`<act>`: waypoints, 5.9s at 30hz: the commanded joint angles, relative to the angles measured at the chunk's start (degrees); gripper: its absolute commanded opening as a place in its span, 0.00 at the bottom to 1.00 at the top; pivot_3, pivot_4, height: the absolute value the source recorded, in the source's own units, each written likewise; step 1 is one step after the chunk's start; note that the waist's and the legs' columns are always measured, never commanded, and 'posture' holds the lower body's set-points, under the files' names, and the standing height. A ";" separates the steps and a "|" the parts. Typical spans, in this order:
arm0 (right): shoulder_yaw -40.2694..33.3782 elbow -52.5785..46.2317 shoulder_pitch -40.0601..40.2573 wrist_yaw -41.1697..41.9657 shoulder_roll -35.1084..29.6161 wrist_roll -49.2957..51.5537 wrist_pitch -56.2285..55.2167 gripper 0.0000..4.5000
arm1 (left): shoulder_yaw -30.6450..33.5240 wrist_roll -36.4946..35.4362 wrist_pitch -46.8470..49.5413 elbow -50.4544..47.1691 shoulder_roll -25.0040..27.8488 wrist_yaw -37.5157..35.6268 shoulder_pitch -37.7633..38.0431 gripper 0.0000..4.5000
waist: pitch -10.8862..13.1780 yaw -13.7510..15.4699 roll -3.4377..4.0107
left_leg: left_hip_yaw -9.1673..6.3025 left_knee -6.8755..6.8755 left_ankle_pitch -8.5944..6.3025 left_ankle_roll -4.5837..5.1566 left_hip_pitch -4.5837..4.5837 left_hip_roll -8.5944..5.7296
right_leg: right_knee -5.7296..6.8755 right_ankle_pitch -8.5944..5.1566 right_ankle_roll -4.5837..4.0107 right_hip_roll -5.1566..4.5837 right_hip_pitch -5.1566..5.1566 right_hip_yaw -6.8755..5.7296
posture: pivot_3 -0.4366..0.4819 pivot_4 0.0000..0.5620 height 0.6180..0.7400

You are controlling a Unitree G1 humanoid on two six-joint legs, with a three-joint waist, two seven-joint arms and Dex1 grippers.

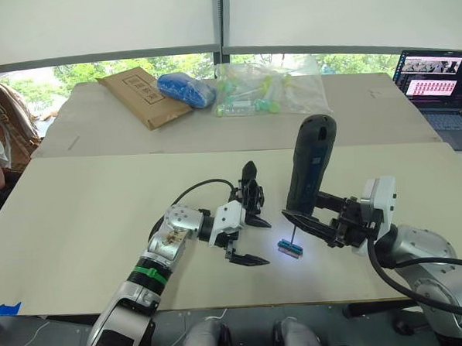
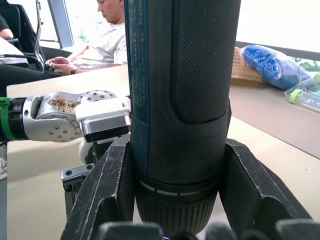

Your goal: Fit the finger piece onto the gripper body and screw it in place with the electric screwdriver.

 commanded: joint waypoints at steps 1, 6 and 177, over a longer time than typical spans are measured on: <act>-1.72 -1.78 -0.12 0.02 0.25 1.15 -1.45 0.43 | 0.20 -0.49 -1.07 -1.62 -0.04 0.07 -0.92 1.00 | 0.00 0.00 0.00 | 0.00 0.00 0.00 0.00 0.00 0.00 | 0.00 0.00 0.00 0.00 0.00 0.00 | 0.48 0.27 0.93; -1.62 -1.80 0.06 0.04 0.30 1.00 -1.49 0.43 | 0.22 -0.47 -1.06 -1.69 0.02 0.10 -0.88 1.00 | 0.00 0.01 0.00 | 0.00 0.00 0.00 0.00 0.00 0.00 | 0.00 0.00 0.00 0.00 0.00 0.00 | 0.48 0.27 0.93; 10.51 9.73 -37.49 3.41 3.96 -1.09 11.01 0.43 | 7.50 3.65 -0.92 8.71 -6.66 22.08 -1.23 0.51 | 0.04 -0.10 -0.09 | 0.03 0.18 -0.07 0.16 -0.11 -0.02 | 0.01 0.06 0.06 -0.07 0.00 -0.08 | 0.48 0.27 0.93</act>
